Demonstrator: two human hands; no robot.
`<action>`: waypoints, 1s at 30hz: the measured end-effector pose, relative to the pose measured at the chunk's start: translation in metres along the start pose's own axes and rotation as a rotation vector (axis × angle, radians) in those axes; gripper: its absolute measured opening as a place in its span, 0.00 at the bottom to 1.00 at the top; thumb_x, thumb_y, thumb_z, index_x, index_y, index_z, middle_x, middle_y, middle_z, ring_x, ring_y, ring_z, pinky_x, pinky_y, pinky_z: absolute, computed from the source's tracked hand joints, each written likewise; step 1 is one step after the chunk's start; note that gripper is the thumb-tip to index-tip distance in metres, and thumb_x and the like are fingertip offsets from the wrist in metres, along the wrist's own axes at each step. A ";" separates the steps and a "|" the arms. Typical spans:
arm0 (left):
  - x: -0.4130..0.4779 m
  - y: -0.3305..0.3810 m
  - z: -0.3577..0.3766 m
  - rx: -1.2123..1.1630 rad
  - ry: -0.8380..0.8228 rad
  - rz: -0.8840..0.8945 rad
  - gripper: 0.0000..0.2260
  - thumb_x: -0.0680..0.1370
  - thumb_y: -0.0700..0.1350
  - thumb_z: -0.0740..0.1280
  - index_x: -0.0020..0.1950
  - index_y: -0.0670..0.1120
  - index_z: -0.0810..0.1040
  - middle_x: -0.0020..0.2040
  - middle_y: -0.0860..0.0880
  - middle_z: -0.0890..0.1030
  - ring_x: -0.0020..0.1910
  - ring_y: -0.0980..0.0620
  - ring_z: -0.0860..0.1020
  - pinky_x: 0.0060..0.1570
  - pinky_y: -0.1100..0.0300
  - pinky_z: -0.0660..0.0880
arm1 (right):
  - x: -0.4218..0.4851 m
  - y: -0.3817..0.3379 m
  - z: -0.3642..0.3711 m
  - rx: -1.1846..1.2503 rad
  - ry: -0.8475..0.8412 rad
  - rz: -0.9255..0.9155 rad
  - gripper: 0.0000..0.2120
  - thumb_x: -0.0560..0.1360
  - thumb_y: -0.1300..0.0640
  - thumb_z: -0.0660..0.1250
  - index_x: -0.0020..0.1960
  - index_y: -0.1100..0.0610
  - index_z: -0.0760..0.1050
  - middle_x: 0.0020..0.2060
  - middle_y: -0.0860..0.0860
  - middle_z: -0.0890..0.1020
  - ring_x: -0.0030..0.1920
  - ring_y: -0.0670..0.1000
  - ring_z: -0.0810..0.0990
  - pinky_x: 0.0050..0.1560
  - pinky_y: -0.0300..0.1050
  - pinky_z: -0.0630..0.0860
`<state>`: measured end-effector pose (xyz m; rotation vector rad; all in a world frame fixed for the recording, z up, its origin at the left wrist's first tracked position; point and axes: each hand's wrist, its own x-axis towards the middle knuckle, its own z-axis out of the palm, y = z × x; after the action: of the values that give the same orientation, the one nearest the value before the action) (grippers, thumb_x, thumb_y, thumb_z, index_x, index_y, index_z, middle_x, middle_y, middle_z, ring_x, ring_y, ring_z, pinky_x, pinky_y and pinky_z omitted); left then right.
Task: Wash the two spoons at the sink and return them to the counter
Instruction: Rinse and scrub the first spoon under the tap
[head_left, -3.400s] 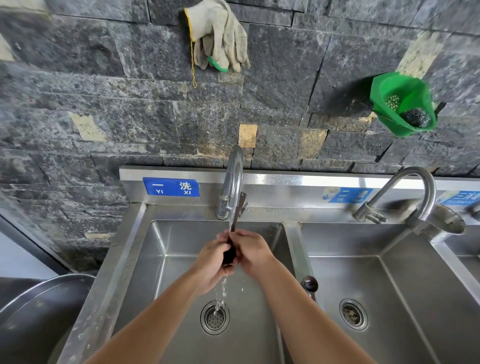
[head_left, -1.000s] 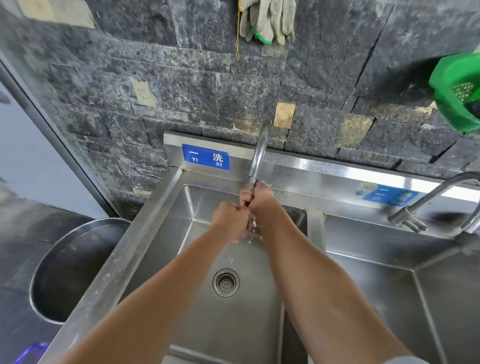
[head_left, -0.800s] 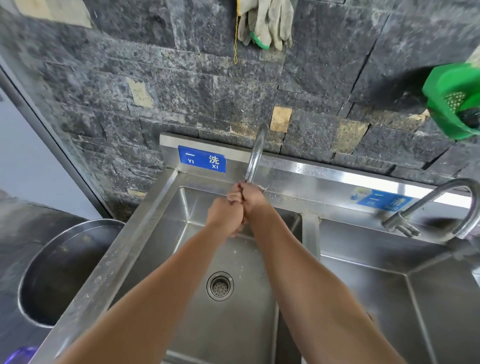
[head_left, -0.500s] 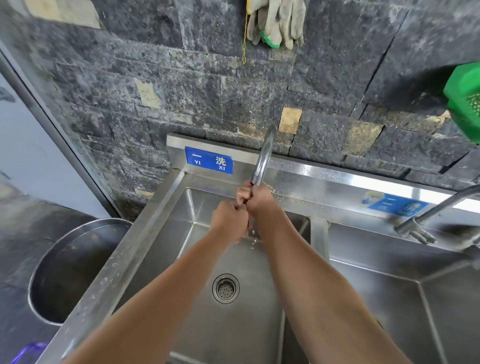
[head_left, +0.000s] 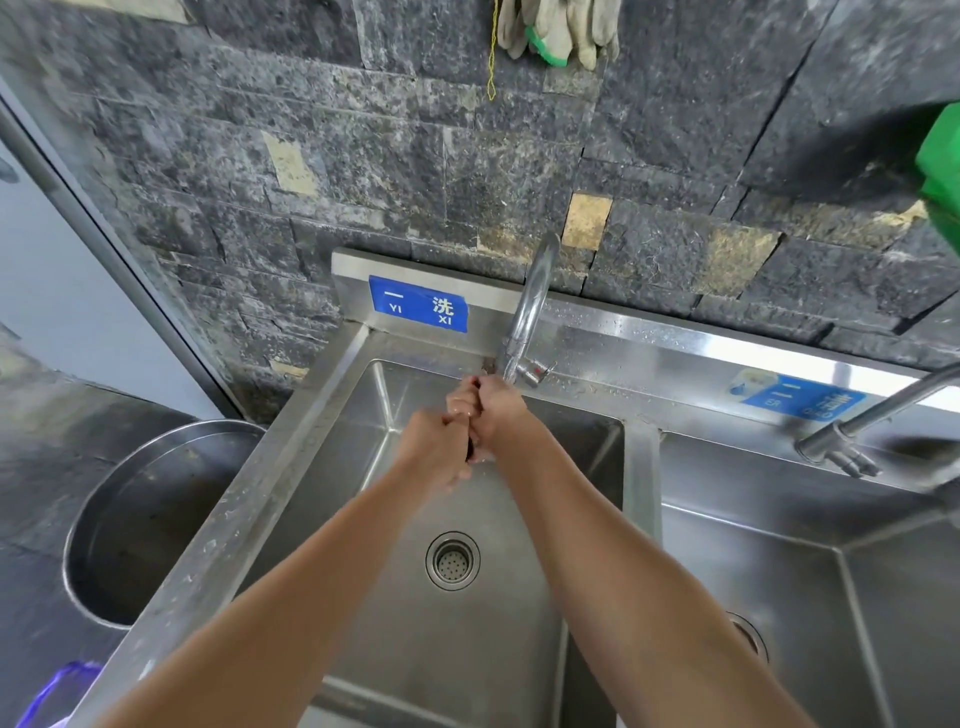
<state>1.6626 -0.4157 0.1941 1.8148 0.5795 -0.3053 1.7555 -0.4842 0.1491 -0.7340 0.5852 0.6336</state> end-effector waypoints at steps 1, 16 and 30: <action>-0.004 -0.002 0.001 0.009 -0.042 0.006 0.16 0.81 0.39 0.57 0.35 0.42 0.75 0.27 0.45 0.77 0.18 0.52 0.69 0.19 0.66 0.62 | 0.000 -0.006 -0.004 0.008 0.023 -0.010 0.22 0.83 0.57 0.49 0.31 0.54 0.56 0.15 0.48 0.57 0.12 0.46 0.54 0.12 0.34 0.48; -0.041 -0.021 0.015 -0.070 -0.060 0.020 0.15 0.80 0.38 0.56 0.35 0.42 0.75 0.26 0.46 0.75 0.18 0.52 0.66 0.20 0.68 0.58 | -0.011 -0.010 -0.020 0.089 0.097 -0.082 0.20 0.84 0.55 0.47 0.34 0.55 0.61 0.22 0.48 0.61 0.15 0.45 0.58 0.17 0.33 0.51; -0.046 -0.017 0.007 0.015 0.042 0.126 0.16 0.79 0.40 0.57 0.33 0.43 0.75 0.21 0.52 0.75 0.16 0.55 0.69 0.19 0.69 0.63 | -0.024 -0.008 -0.005 0.039 0.072 -0.164 0.19 0.84 0.59 0.46 0.35 0.56 0.63 0.18 0.50 0.63 0.16 0.48 0.61 0.20 0.31 0.60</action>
<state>1.6158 -0.4294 0.1999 1.8669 0.4905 -0.1867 1.7436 -0.5003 0.1653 -0.7621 0.5949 0.4443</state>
